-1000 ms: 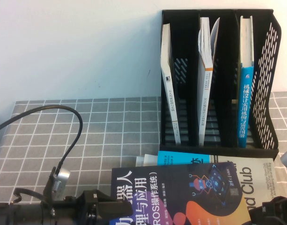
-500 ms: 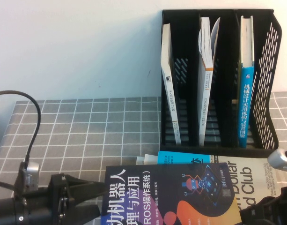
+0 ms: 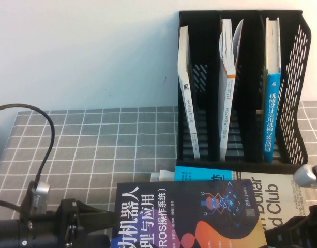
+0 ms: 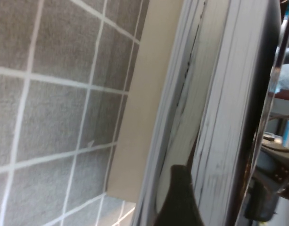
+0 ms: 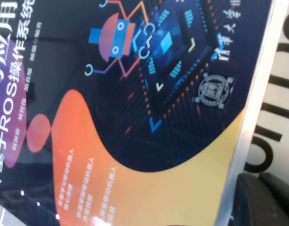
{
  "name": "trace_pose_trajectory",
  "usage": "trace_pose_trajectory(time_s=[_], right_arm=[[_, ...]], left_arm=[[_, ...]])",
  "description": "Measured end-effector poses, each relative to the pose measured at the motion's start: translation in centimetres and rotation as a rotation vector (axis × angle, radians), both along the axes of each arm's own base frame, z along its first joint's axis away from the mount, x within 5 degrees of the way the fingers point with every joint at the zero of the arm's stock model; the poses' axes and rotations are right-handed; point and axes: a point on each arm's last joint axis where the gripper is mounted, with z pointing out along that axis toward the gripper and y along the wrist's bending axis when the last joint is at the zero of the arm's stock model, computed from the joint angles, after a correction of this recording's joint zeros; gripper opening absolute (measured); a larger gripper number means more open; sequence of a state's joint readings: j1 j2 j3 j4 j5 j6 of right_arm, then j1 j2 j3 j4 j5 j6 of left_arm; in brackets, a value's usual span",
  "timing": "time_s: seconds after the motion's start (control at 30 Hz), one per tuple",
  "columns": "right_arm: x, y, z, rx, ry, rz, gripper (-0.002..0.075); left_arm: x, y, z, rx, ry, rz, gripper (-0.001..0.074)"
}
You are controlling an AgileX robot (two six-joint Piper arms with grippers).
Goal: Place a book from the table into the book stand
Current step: Push book with right arm, then pick up the book with your left arm
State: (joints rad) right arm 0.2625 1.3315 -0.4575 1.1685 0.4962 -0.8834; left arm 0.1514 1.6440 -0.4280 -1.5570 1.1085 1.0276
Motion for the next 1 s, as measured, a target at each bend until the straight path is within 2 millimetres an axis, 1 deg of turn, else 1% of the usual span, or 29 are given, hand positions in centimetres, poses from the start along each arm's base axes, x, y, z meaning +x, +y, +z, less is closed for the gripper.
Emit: trace_pose_trajectory(time_s=[0.17,0.33,0.5,1.0], right_arm=[[0.0,0.0,0.0,-0.009,-0.015,0.019,-0.0003],[0.0,0.0,0.0,-0.014,-0.025,0.032,-0.0003],[0.0,0.0,0.0,-0.018,-0.032,0.041,-0.0003],[0.0,0.0,0.0,-0.020,-0.036,0.045,-0.0003]], left_arm=[[1.3,0.1,-0.8,-0.033,0.033,0.005,0.0484],[1.9,0.2,-1.8,-0.043,0.070,0.012,0.0484],[1.9,0.2,-2.4,-0.047,0.095,0.012,0.0484],[1.9,0.2,-2.4,-0.043,0.090,0.000,0.0484]])
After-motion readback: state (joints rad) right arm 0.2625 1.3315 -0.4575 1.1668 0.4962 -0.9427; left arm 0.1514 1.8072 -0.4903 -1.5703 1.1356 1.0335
